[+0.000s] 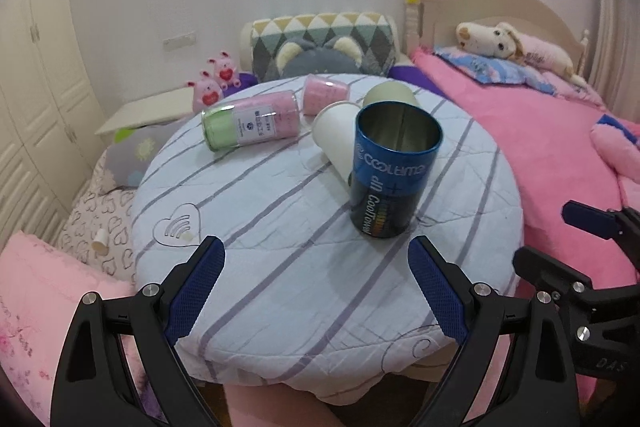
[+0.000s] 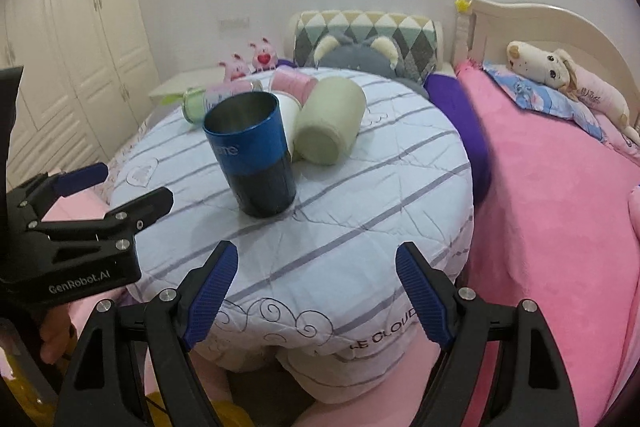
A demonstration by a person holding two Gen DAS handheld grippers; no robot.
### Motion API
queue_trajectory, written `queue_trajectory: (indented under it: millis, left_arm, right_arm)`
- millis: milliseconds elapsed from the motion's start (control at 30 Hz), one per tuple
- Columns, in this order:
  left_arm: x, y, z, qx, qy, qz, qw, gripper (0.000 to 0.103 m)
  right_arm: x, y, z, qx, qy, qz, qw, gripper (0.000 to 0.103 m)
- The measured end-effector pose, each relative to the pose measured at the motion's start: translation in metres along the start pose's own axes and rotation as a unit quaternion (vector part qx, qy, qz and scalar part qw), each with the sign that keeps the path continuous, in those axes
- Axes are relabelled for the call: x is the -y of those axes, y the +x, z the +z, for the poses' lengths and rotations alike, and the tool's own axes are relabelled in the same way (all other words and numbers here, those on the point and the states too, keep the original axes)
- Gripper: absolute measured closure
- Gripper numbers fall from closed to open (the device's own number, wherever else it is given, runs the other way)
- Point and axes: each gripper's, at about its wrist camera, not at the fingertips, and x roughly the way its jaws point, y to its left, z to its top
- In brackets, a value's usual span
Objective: Flip cup upright
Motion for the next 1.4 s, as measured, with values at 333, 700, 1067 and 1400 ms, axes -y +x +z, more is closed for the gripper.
queue_trajectory:
  millis: [333, 700, 1067, 1400]
  left_arm:
    - [-0.006, -0.025, -0.017, 0.098, -0.027, 0.038, 0.9942, 0.004]
    - [-0.005, -0.039, -0.030, 0.195, -0.027, 0.048, 0.9793, 0.001]
    - [0.003, -0.038, -0.045, 0.209, -0.015, 0.028, 0.9774, 0.001]
    - [0.005, -0.035, -0.054, 0.202, -0.018, 0.023, 0.9789, 0.001]
  right_arm:
    - [-0.004, -0.013, -0.018, 0.111, 0.024, -0.031, 0.993, 0.020]
    - [-0.014, -0.017, -0.033, 0.195, 0.004, -0.097, 0.976, 0.020]
    - [-0.010, -0.019, -0.051, 0.245, 0.025, -0.103, 0.964, 0.020]
    - [-0.010, -0.015, -0.058, 0.244, 0.026, -0.100, 0.964, 0.020]
